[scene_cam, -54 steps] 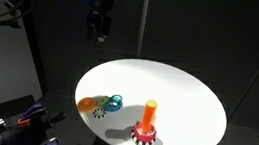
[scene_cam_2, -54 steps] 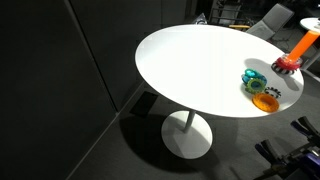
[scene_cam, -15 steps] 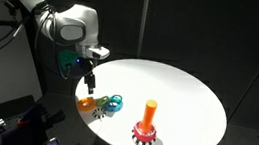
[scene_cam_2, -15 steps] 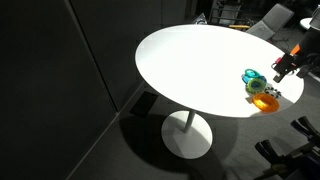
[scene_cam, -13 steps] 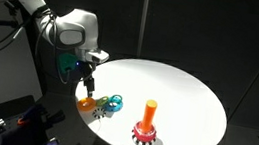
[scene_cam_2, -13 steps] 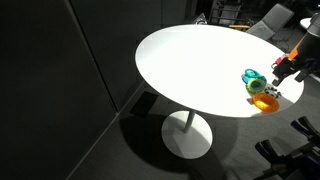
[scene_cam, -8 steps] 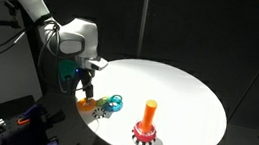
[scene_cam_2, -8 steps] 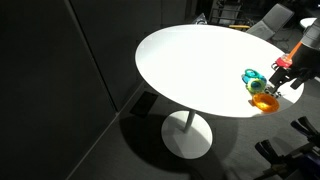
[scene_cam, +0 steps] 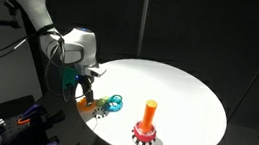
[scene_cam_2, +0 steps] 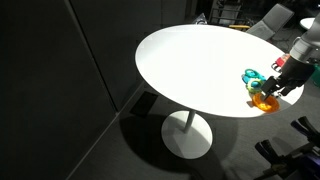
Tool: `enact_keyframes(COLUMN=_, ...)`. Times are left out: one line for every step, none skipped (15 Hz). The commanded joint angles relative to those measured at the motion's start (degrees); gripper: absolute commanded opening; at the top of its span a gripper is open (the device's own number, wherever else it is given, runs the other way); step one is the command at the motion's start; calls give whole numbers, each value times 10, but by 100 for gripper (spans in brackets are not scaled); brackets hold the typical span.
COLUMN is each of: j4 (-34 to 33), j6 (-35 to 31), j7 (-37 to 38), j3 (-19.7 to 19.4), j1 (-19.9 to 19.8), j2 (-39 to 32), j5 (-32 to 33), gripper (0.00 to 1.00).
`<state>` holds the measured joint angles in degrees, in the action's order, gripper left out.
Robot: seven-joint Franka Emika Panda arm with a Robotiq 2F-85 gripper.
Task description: Pick up the orange ring and put it on the ring holder
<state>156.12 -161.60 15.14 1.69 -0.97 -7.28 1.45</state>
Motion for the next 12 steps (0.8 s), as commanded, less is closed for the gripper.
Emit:
enact_keyframes(j4=-4, j6=-31, j7=-6, j3=-14, j1=17, j2=-23, j5=4, gripper=100)
enact_keyframes(j4=-4, j6=-37, j7=-6, j3=-17, j1=21, j2=-28, j5=5, gripper=100)
enact_keyframes(j4=-4, j6=-42, j7=-5, j3=-20, j1=24, j2=-33, j5=6, gripper=100)
enact_keyframes(j4=-5, j6=-48, j7=-6, j3=-23, j1=27, j2=-37, j5=6, gripper=100)
enact_keyframes(j4=-5, j6=-53, j7=-8, j3=-25, j1=29, j2=-42, j5=4, gripper=100)
enact_keyframes(j4=-5, j6=-56, j7=-9, j3=-28, j1=31, j2=-47, j5=3, gripper=100)
enact_keyframes(j4=-5, j6=-60, j7=-10, j3=-30, j1=33, j2=-50, j5=3, gripper=100)
enact_keyframes(j4=-5, j6=-64, j7=-10, j3=-32, j1=36, j2=-53, j5=2, gripper=100)
enact_keyframes(j4=-5, j6=-67, j7=-10, j3=-33, j1=37, j2=-55, j5=2, gripper=100)
enact_keyframes(j4=-5, j6=-69, j7=-11, j3=-34, j1=38, j2=-58, j5=1, gripper=100)
enact_keyframes(j4=-5, j6=-69, j7=-12, j3=-34, j1=38, j2=-60, j5=-1, gripper=100)
enact_keyframes(j4=-5, j6=-70, j7=-13, j3=-34, j1=38, j2=-61, j5=-3, gripper=100)
